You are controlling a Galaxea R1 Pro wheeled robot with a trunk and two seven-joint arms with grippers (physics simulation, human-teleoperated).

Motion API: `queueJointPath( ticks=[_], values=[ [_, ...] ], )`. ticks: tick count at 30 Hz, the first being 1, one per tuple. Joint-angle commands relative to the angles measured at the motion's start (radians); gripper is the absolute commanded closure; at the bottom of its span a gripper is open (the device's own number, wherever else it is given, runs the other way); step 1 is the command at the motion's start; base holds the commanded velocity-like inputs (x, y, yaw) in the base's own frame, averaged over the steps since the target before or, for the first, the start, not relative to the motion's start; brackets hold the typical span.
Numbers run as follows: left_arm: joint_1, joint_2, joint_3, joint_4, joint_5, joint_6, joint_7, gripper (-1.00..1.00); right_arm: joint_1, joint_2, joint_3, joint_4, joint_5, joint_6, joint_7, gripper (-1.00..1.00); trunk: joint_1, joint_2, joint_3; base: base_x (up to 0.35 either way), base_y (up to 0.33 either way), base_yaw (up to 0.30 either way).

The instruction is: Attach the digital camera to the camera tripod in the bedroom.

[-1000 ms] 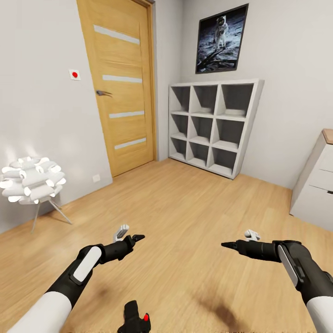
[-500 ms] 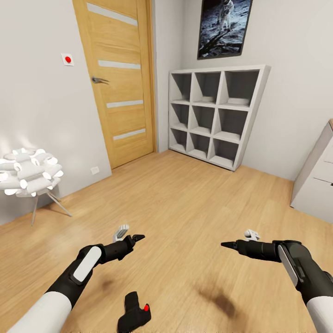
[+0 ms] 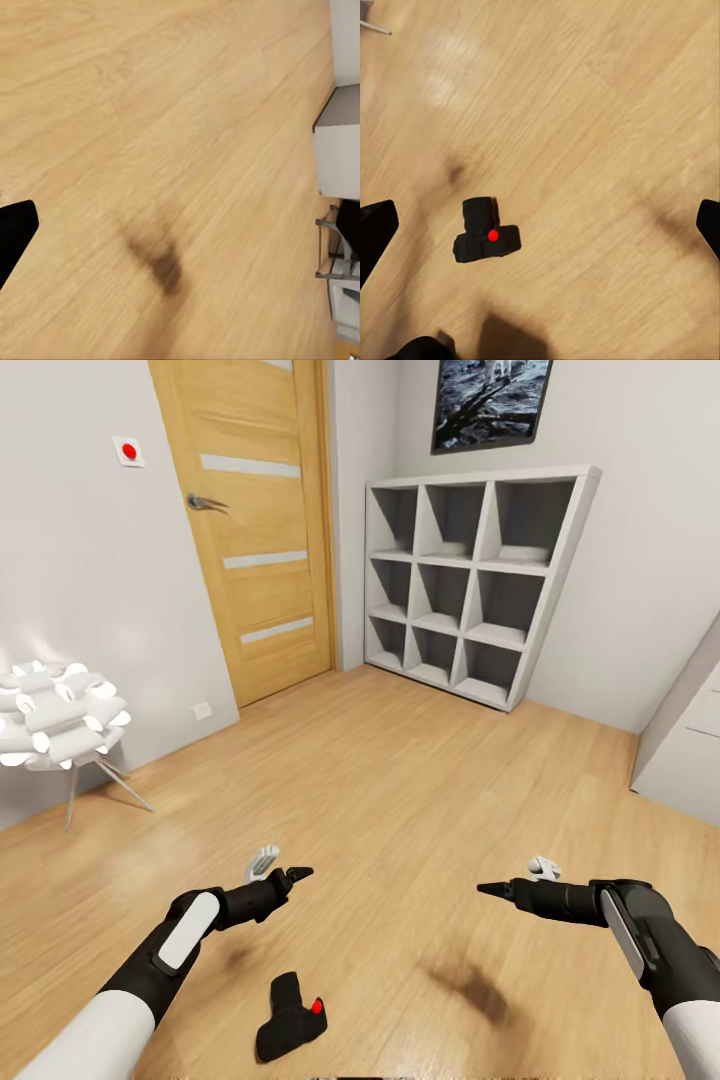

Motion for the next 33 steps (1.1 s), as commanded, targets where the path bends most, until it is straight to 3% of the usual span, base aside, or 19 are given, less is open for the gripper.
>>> queueJointPath(
  ticks=[1, 33],
  values=[
    [-0.001, 0.001, -0.002, 0.0, 0.0, 0.001, -0.003, -1.0, -0.001, 0.0, -0.001, 0.0, -0.007, 0.008, -0.002, -1.0, 0.0, -0.001, -0.005, 0.0, 0.0, 0.0],
    [-0.001, 0.002, -0.002, 0.0, 0.0, 0.001, -0.003, -1.0, 0.0, 0.0, 0.0, -0.002, 0.002, 0.005, -0.002, -1.0, 0.015, -0.008, -0.129, 0.0, 0.0, 0.0]
  ],
)
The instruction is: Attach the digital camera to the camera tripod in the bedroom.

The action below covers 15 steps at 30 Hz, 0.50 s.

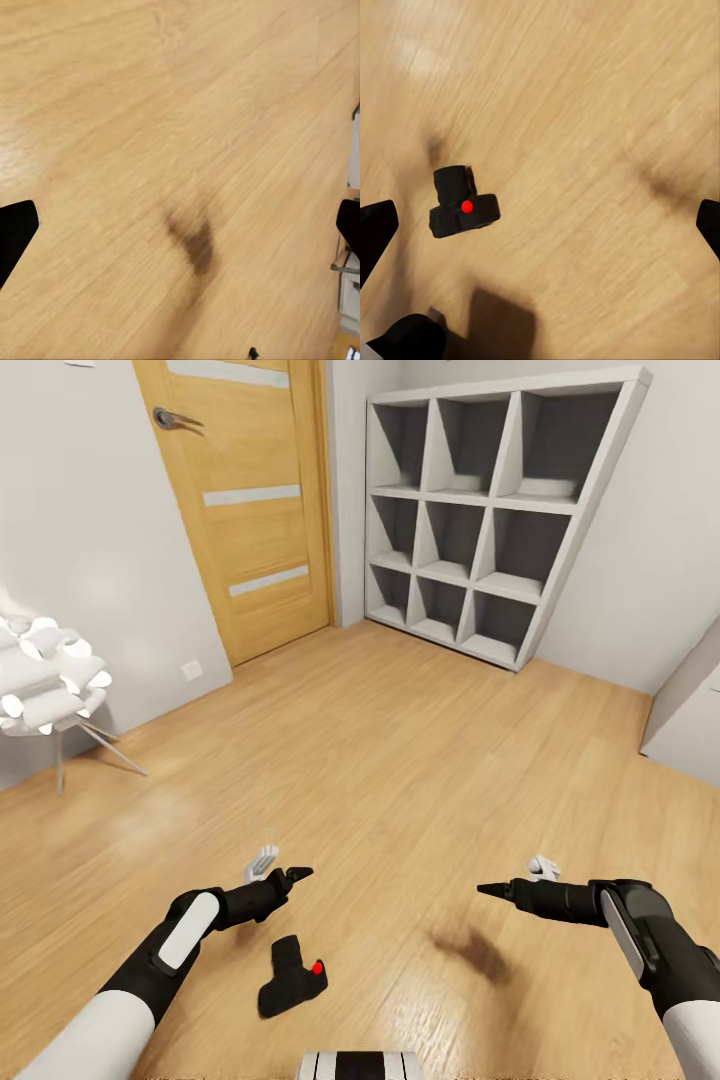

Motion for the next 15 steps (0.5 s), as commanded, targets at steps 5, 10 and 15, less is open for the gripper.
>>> queueJointPath(
  ticks=[5, 10, 15],
  values=[
    [0.0, 0.007, -0.007, -0.001, -0.038, 0.002, 0.025, -1.0, 0.0, 0.0, 0.0, 0.0, -0.008, 0.008, -0.002, -1.0, 0.002, -0.002, -0.02, 0.0, 0.0, 0.0],
    [0.0, 0.091, -0.006, -0.046, -0.233, 0.006, 0.073, -1.0, 0.0, 0.001, 0.0, 0.001, -0.007, 0.001, -0.004, -1.0, 0.004, -0.003, -0.04, 0.0, 0.0, 0.0],
    [0.001, 0.159, -0.006, -0.015, -0.331, 0.003, 0.075, -1.0, -0.001, 0.002, 0.0, 0.001, -0.007, -0.002, -0.004, -1.0, 0.006, -0.004, -0.059, 0.0, 0.0, 0.0]
  ],
)
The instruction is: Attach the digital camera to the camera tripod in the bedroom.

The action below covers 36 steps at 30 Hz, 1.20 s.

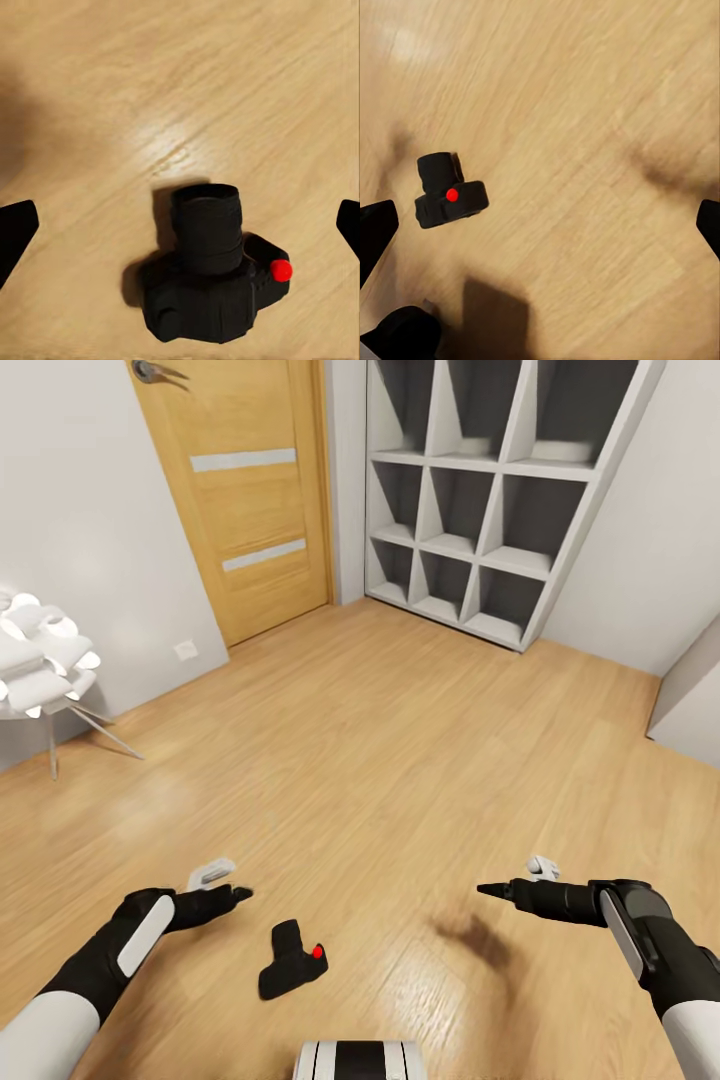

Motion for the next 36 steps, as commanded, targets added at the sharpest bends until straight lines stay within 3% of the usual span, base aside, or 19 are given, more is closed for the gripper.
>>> queueJointPath(
  ticks=[1, 6, 8, 10, 11, 13, 20, 36],
  values=[
    [0.0, 0.005, -0.002, 0.006, -0.007, 0.002, -0.002, -1.0, 0.0, 0.0, -0.001, 0.0, -0.008, 0.008, -0.002, -1.0, 0.0, -0.001, -0.005, 0.0, 0.0, 0.0],
    [0.0, 0.018, -0.003, 0.036, -0.028, -0.015, -0.014, -1.0, 0.0, 0.0, -0.001, 0.0, -0.009, 0.007, -0.003, -1.0, 0.002, -0.002, -0.024, 0.0, 0.0, 0.0],
    [0.0, 0.021, -0.002, 0.061, -0.031, -0.062, -0.032, -1.0, 0.0, 0.0, -0.001, 0.0, -0.009, 0.007, -0.003, -1.0, 0.003, -0.002, -0.032, 0.0, 0.0, 0.0],
    [0.0, 0.023, -0.003, 0.102, -0.033, -0.135, -0.058, -1.0, 0.0, 0.0, -0.001, 0.0, -0.009, 0.007, -0.003, -1.0, 0.004, -0.003, -0.039, 0.0, 0.0, 0.0],
    [0.0, 0.027, -0.003, 0.178, -0.04, -0.244, -0.119, -1.0, 0.0, 0.0, -0.001, 0.0, -0.01, 0.006, -0.003, -1.0, 0.005, -0.003, -0.043, 0.0, 0.0, 0.0],
    [0.0, 0.035, -0.004, 0.215, -0.05, -0.277, -0.163, -1.0, 0.0, 0.0, -0.001, 0.0, -0.01, 0.006, -0.003, -1.0, 0.006, -0.003, -0.051, 0.0, 0.0, 0.0],
    [-0.001, 0.059, -0.004, 0.262, -0.085, -0.31, -0.32, -1.0, 0.0, 0.0, 0.0, 0.001, -0.008, 0.006, -0.003, -1.0, 0.009, -0.005, -0.078, 0.0, 0.0, 0.0],
    [0.0, 0.061, -0.004, 0.274, -0.095, -0.312, -0.346, -1.0, 0.0, 0.0, 0.0, 0.0, -0.008, 0.005, 0.001, -1.0, 0.016, -0.009, -0.14, 0.0, 0.0, 0.0]
  ],
)
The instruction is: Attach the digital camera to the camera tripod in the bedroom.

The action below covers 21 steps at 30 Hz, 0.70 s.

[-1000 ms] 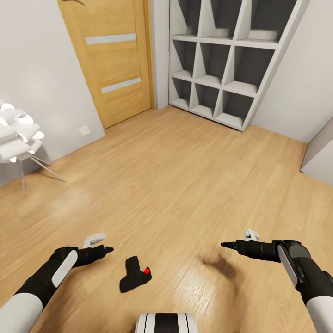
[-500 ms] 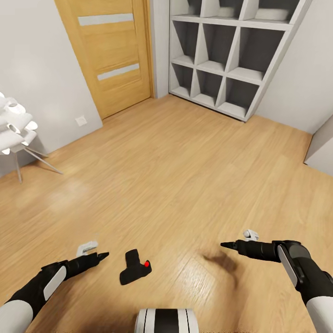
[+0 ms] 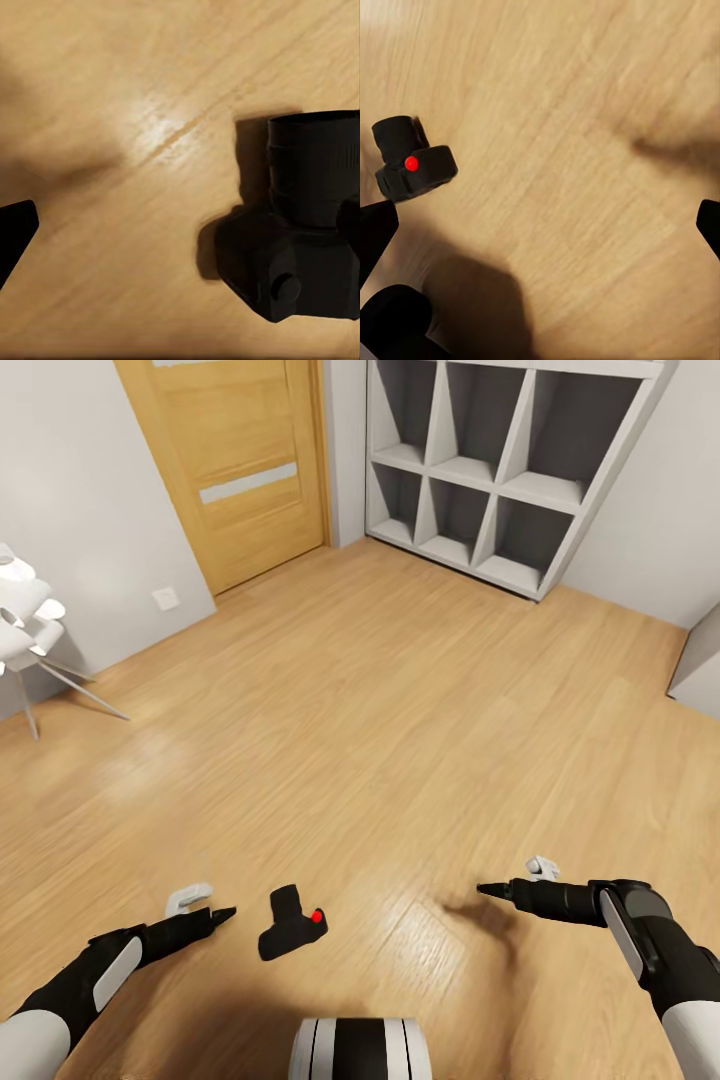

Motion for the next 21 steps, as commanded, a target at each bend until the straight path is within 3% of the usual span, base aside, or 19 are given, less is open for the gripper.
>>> queueJointPath(
  ticks=[1, 4, 21],
  values=[
    [0.0, 0.001, -0.005, -0.001, 0.01, 0.006, 0.001, -1.0, 0.0, 0.0, -0.001, 0.0, -0.008, 0.008, -0.002, -1.0, 0.0, -0.001, -0.005, 0.0, 0.0, 0.0],
    [0.0, 0.001, -0.005, -0.001, 0.009, 0.006, 0.0, -1.0, -0.001, 0.001, -0.001, -0.001, -0.008, 0.007, -0.005, -1.0, 0.002, -0.001, -0.016, 0.0, 0.0, 0.0],
    [0.0, -0.002, -0.005, -0.002, 0.01, 0.011, -0.002, -1.0, -0.001, 0.0, -0.001, -0.001, -0.01, 0.009, -0.003, -1.0, 0.002, -0.001, -0.016, 0.0, 0.0, 0.0]
  ],
)
